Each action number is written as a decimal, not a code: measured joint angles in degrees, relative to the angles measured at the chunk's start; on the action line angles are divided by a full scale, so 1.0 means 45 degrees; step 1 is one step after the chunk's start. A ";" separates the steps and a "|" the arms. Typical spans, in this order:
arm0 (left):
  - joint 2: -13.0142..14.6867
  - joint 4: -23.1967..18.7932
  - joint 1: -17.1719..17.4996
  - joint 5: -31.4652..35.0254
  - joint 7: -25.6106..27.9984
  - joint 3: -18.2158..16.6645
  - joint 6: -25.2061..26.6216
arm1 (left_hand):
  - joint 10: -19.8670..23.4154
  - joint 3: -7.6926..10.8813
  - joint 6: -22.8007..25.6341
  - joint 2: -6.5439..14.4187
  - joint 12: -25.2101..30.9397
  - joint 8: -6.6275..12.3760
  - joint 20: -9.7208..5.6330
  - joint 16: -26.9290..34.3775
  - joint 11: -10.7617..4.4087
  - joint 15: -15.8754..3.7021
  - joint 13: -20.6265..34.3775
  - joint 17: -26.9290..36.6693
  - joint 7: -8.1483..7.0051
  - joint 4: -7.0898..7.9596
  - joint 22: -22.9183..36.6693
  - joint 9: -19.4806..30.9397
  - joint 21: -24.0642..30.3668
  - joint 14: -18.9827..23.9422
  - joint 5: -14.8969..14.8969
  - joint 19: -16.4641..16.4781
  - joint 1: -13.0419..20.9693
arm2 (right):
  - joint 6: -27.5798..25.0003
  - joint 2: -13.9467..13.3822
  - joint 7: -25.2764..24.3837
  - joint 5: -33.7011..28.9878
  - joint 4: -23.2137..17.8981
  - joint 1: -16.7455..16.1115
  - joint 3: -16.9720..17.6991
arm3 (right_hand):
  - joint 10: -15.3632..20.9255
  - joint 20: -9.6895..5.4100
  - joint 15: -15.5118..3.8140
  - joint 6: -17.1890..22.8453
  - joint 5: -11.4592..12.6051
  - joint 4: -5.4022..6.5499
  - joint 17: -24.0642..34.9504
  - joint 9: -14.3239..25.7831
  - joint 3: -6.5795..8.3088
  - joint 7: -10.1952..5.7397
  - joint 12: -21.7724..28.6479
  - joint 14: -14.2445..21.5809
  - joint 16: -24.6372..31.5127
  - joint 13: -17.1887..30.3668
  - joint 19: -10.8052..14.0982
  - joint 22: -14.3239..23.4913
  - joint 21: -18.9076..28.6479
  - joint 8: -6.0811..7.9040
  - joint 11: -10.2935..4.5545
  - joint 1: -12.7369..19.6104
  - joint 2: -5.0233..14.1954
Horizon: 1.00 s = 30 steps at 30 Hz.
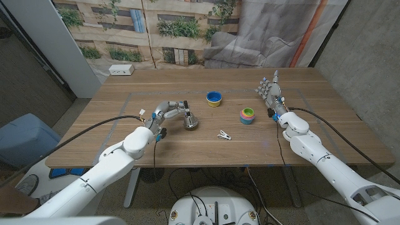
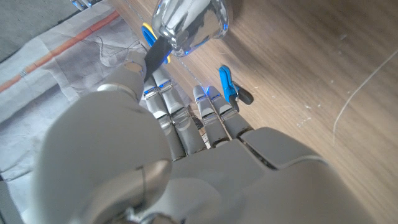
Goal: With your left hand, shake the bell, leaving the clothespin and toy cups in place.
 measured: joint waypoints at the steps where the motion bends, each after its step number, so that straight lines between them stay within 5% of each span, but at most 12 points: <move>1: -0.0003 -0.0079 -0.0014 -0.0081 0.0018 -0.0015 0.0119 | 0.0000 0.0000 0.0000 -0.0001 0.0000 -0.0015 0.0000 0.0000 0.0000 0.0000 -0.0001 -0.0009 0.0000 0.0000 0.0000 0.0000 0.0000 0.0000 -0.0006 0.0000 0.0001 | 0.0001 0.0001 0.0000 -0.0002 0.0000 -0.0001 0.0000 | 0.0000 0.0000 0.0000 0.0000 0.0000 0.0000 0.0000 0.0000 0.0000 0.0000 0.0000 0.0000 0.0000 0.0000 0.0000 0.0000 0.0000 0.0000 0.0000 0.0000 0.0000; 18: 0.0030 -0.1136 -0.0334 -0.2416 0.0616 -0.0186 0.2591 | 0.0117 -0.0106 0.0136 -0.0023 -0.0037 0.0009 0.0047 0.0000 0.0117 -0.0067 0.0084 -0.0009 0.0139 -0.0002 -0.0001 -0.0004 -0.0001 0.0067 -0.0009 0.0045 0.0026 | 0.0009 0.0002 0.0006 -0.0001 0.0014 0.0002 0.0000 | 0.0000 0.0000 0.0000 0.0000 0.0000 0.0000 0.0000 0.0000 0.0000 0.0000 0.0000 0.0000 0.0000 0.0000 0.0000 0.0000 0.0000 0.0000 0.0000 0.0000 0.0000; 30: 0.0344 -0.1202 -0.0417 -0.2469 0.0616 0.0076 0.1877 | 0.0183 -0.0125 0.0134 0.0076 0.0013 0.0008 0.0047 0.0000 0.0183 -0.0026 0.0073 0.0025 0.0185 -0.0021 -0.0002 -0.0019 -0.0001 0.0163 -0.0022 0.0045 0.0091 | 0.0009 0.0002 0.0013 0.0001 0.0018 0.0006 0.0000 | 0.0000 0.0000 0.0000 0.0000 0.0000 0.0000 0.0000 0.0000 0.0000 0.0000 0.0000 0.0000 0.0000 0.0000 0.0000 0.0000 0.0000 0.0000 0.0000 0.0000 0.0000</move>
